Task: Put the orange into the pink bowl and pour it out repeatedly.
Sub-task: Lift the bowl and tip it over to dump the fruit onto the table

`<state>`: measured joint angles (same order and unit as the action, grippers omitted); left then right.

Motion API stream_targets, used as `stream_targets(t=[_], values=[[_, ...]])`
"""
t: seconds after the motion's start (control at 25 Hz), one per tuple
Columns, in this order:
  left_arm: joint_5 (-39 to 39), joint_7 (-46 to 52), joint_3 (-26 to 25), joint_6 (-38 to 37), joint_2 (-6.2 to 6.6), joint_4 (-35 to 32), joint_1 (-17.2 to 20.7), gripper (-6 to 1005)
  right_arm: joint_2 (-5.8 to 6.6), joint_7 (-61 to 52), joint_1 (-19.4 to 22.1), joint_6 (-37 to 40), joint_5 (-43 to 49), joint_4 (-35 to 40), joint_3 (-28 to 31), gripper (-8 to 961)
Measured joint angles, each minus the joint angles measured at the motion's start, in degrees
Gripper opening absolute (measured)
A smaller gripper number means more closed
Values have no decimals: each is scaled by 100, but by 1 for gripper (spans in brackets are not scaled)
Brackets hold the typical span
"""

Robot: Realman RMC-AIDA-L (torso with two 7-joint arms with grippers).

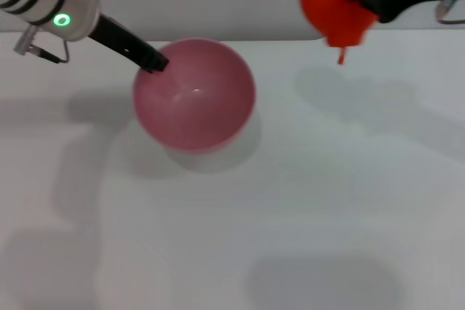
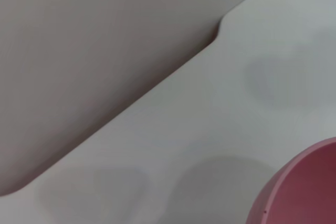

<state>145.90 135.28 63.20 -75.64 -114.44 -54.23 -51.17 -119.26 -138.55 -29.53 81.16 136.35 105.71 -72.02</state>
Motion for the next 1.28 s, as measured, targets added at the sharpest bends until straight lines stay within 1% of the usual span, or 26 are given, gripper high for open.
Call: stream_targets(t=[0.04, 0.08, 0.16, 0.24, 0.32, 0.48, 0.72, 1.04, 1.28], values=[[0, 0, 3, -1, -20, 0, -11, 43, 0, 50, -16, -1, -131, 32, -33, 49], [0, -1, 38, -3, -94, 0, -38, 43, 0, 114, -39, 0, -284, 49, -93, 49], [0, -1, 113, -2, -171, 0, -58, 43, 0, 226, -104, -29, -524, -5, -283, 48], [-1, -1, 182, 0, -237, 0, -90, 44, -1, 286, -168, -70, -618, -135, -509, 48], [-1, -1, 207, 3, -269, 0, -113, 44, 0, 325, -242, -138, -638, -340, -764, 47], [0, 0, 215, 10, -280, 0, -129, 44, 9, 362, -322, -340, -614, -726, -1101, 46], [0, 6, 213, 16, -282, 0, -130, 44, 19, 485, -399, -423, -605, -1133, -1203, 61], [0, 6, 219, 9, -259, 0, -131, 44, 26, 513, -467, -428, -605, -1183, -1240, 85], [3, -8, 221, 3, -261, 0, -116, 44, 12, 567, -416, -558, -605, -1191, -1263, 103]])
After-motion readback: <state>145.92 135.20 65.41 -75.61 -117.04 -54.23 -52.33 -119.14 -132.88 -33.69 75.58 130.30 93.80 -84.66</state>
